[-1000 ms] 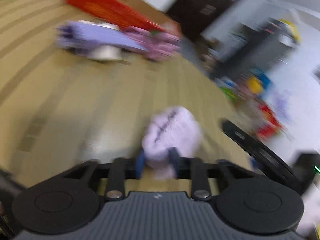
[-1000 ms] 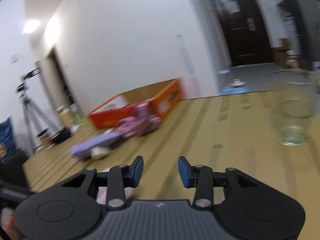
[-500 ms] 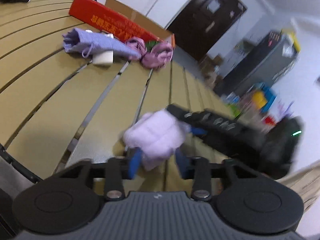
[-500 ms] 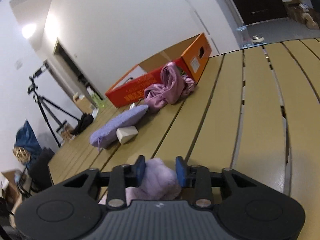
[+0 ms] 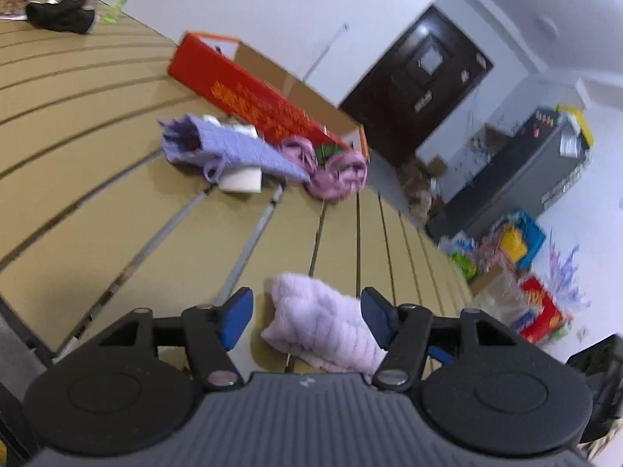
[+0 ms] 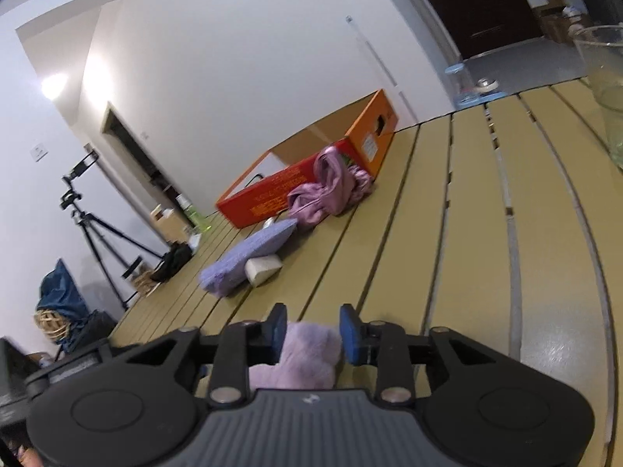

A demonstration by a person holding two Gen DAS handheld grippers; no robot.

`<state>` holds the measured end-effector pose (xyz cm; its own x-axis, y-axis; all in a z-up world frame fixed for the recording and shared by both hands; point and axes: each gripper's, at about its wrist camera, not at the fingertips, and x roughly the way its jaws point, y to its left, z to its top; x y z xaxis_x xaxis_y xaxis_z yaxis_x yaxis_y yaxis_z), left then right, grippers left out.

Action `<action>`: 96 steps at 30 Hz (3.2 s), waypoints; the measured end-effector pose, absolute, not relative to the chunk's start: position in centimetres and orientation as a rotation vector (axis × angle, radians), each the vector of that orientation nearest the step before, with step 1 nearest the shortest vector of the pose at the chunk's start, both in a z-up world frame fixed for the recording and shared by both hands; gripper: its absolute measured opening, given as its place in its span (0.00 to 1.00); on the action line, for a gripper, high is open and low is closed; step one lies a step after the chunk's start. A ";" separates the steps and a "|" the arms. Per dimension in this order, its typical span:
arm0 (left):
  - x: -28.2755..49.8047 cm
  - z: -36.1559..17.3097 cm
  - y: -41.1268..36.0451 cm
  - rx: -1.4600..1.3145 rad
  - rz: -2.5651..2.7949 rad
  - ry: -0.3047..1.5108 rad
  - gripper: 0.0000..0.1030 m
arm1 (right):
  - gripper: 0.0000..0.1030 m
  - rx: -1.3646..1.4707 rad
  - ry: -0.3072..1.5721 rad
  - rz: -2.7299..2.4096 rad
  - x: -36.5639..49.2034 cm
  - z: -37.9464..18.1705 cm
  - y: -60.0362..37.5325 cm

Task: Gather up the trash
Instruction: 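Carry the slipper over the bin and release it, then grasp the white crumpled tissue with the left gripper while the right grasps the small white block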

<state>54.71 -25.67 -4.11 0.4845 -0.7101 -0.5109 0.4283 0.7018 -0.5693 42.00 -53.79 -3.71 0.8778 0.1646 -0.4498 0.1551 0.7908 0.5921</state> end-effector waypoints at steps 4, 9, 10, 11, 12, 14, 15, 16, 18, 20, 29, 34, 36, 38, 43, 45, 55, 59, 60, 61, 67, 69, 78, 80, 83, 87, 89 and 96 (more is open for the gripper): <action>54.9 -5.2 -26.6 -0.366 -0.735 0.857 0.34 | 0.29 0.643 0.572 0.002 43.1 -4.9 -53.3; 54.7 -5.3 -26.0 -0.386 -0.748 0.864 0.20 | 0.11 0.631 0.536 0.025 43.0 -4.4 -52.9; 54.6 -5.0 -25.6 -0.389 -0.746 0.863 0.20 | 0.10 0.626 0.519 0.038 42.9 -4.0 -52.6; 54.3 -4.6 -25.0 -0.389 -0.743 0.857 0.20 | 0.10 0.619 0.506 0.053 42.8 -3.5 -52.1; 54.0 -4.0 -24.1 -0.386 -0.736 0.844 0.20 | 0.09 0.600 0.492 0.070 42.8 -2.9 -51.3; 53.1 -2.6 -21.7 -0.364 -0.712 0.798 0.19 | 0.09 0.545 0.463 0.120 42.9 -1.8 -48.4; 52.3 -1.9 -19.7 -0.345 -0.681 0.772 0.19 | 0.09 0.525 0.461 0.157 43.3 -1.4 -46.6; 51.6 -1.4 -17.7 -0.331 -0.654 0.753 0.19 | 0.09 0.504 0.464 0.202 43.8 -1.2 -44.4; 50.2 -1.1 -12.6 -0.325 -0.576 0.736 0.19 | 0.09 0.458 0.481 0.310 44.9 -0.9 -39.5; 48.9 -1.9 -7.2 -0.347 -0.490 0.748 0.19 | 0.09 0.418 0.520 0.406 46.0 -1.3 -34.7; 50.3 -11.1 6.0 -0.499 -0.192 0.980 0.24 | 0.09 0.252 0.838 0.547 53.0 -9.9 -18.2; 54.3 -16.2 7.3 -0.350 -0.054 1.120 0.58 | 0.35 0.170 1.023 0.481 56.4 -17.2 -15.3; 54.7 -17.2 8.0 -0.328 -0.035 1.163 0.58 | 0.38 0.131 1.100 0.417 56.8 -19.0 -15.4; 54.7 -17.8 8.9 -0.357 -0.030 1.184 0.62 | 0.38 0.119 1.099 0.418 56.7 -19.0 -15.7; 55.0 -16.9 9.3 -0.327 0.001 1.146 0.71 | 0.45 0.067 1.092 0.459 56.2 -17.7 -15.2; 54.9 -16.2 8.9 -0.314 -0.008 1.107 0.72 | 0.45 0.045 1.107 0.480 55.8 -17.9 -14.9; 53.9 -14.0 7.2 -0.206 -0.010 0.999 0.76 | 0.46 0.023 0.996 0.502 53.9 -14.4 -15.3; 52.8 -11.7 6.4 -0.213 -0.039 0.894 0.79 | 0.46 0.057 0.857 0.479 51.8 -10.9 -17.0; 52.4 -10.9 5.9 -0.221 -0.061 0.846 0.81 | 0.46 0.070 0.822 0.476 51.1 -9.9 -17.8; 51.9 -10.2 5.3 -0.220 -0.081 0.804 0.82 | 0.46 0.080 0.788 0.468 50.2 -8.9 -18.7; 48.5 -6.0 -1.2 -0.149 -0.219 0.576 0.82 | 0.46 0.160 0.562 0.318 44.3 -2.2 -28.0; 48.1 -4.8 -3.5 -0.156 -0.269 0.519 0.82 | 0.46 0.212 0.497 0.204 43.4 -0.6 -32.7; 57.3 0.6 -14.9 -0.162 -0.385 0.505 0.81 | 0.45 0.190 0.563 -0.020 53.1 -0.2 -44.5; 61.3 1.6 -17.6 -0.114 -0.394 0.511 0.81 | 0.45 0.151 0.589 -0.004 56.8 -1.0 -44.7; 68.4 1.9 -21.9 -0.088 -0.475 0.614 0.81 | 0.44 0.138 0.633 0.016 60.9 -2.3 -44.1; 74.0 0.2 -27.5 -0.003 -0.514 0.699 0.77 | 0.29 0.178 0.640 0.054 63.5 -3.8 -44.1; 75.6 -1.3 -30.1 0.061 -0.551 0.766 0.63 | 0.22 0.191 0.637 0.053 63.9 -4.4 -44.4; 77.8 -3.2 -33.1 0.029 -0.515 0.865 0.43 | 0.16 0.160 0.625 0.076 63.0 -5.0 -44.5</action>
